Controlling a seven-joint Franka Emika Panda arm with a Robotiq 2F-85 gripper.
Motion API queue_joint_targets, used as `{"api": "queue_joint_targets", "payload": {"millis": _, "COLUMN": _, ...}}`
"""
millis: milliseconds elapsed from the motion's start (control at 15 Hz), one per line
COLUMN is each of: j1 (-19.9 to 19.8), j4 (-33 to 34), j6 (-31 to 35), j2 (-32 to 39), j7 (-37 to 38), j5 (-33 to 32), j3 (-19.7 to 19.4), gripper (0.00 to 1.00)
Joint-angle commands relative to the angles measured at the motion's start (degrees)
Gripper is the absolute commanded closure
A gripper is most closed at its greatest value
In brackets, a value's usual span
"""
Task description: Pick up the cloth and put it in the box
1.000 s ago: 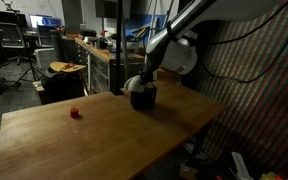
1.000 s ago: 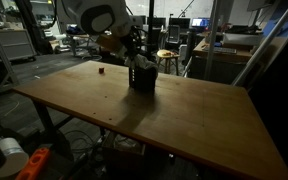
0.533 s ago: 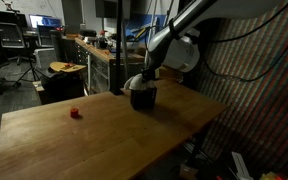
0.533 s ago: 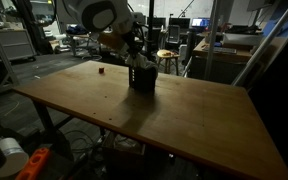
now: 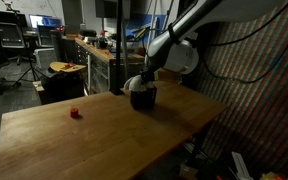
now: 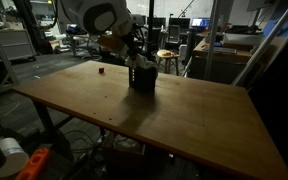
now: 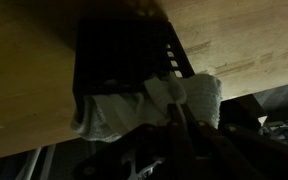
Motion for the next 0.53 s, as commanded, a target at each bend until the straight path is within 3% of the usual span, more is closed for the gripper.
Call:
{"api": "queue_joint_targets", "payload": {"millis": 0, "j1": 1.8, "j4": 0.8, "j6": 2.6, "j2": 0.9, "j7": 3.7, "j5": -3.9, "j3": -1.9, "gripper": 0.95}}
{"api": "queue_joint_targets", "payload": {"millis": 333, "j1": 4.6, "j4": 3.3, "j6": 2.0, "j2": 2.7, "j7": 8.7, "j5": -12.2, "j3": -7.0, "gripper": 0.95}}
{"api": "queue_joint_targets", "payload": {"millis": 400, "j1": 10.5, "j4": 4.3, "j6": 1.4, "j2": 3.1, "j7": 7.6, "j5": -11.3, "j3": -13.1, "gripper": 0.95}}
{"api": "queue_joint_targets", "payload": {"millis": 467, "j1": 11.8, "j4": 5.3, "j6": 1.0, "j2": 4.0, "j7": 8.1, "j5": -12.4, "j3": -14.9, "gripper": 0.95}}
